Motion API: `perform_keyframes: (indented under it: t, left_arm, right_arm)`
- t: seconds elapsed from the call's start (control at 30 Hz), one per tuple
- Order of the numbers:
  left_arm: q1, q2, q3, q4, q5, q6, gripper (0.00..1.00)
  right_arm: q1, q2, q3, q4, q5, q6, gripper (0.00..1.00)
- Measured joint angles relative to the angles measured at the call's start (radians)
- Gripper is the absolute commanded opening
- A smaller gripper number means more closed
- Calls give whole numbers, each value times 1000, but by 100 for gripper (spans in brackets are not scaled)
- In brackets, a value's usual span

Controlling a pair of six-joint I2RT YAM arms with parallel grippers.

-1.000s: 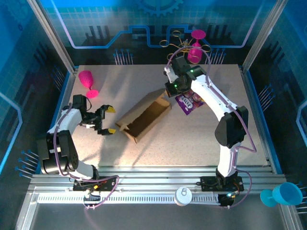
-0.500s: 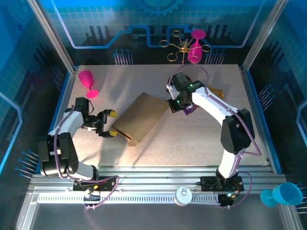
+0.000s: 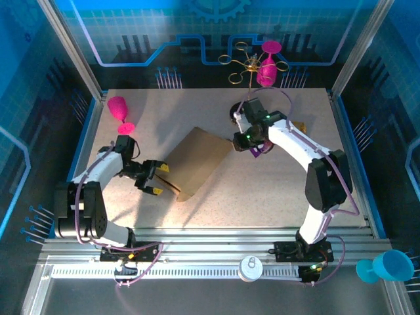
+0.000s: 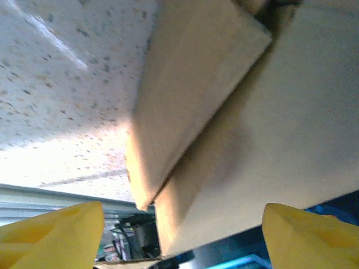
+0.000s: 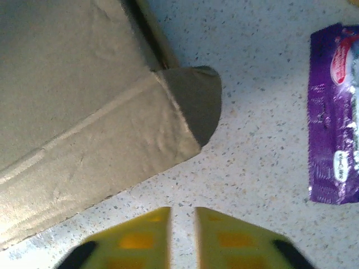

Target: Fold the paper box

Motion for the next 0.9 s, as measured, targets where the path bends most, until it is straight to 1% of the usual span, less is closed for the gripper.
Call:
perform_keyframes:
  t: [0.07,0.2,0.27,0.43,0.47,0.57,0.7,0.77,0.9]
  left_arm:
    - [-3,7,-1,5,-19,14,72]
    - [-21,44,-20,60,-33,25,71]
    - [-35,62,-31,93,-36,31,67]
    - [-55,65,-56,167,-35,47,57]
    - [-55,63,-59,178,-35,50,53]
    - [-56,60,-61,196,-37,61,52]
    - [-56,63,-50,196,-50,90,51]
    - [-57,82,-18,180,-73,112,51]
    - [-56,145,75,154,-132,179,50]
  right_arm:
    - [-27,0,3,13,-43,43,34]
    - [-62,-2,-3,62,-132,137,45]
    - [-69,-11,-23,105,-174,183,49]
    - [-97,-17,-53,195,-267,280,55]
    - [-101,-16,-53,213,-277,290,55]
    - [-103,8,-51,276,-290,313,57]
    - [-90,87,-51,345,-273,332,61]
    - [-77,122,-52,373,-251,340,64]
    - [-49,137,-92,472,-210,371,65]
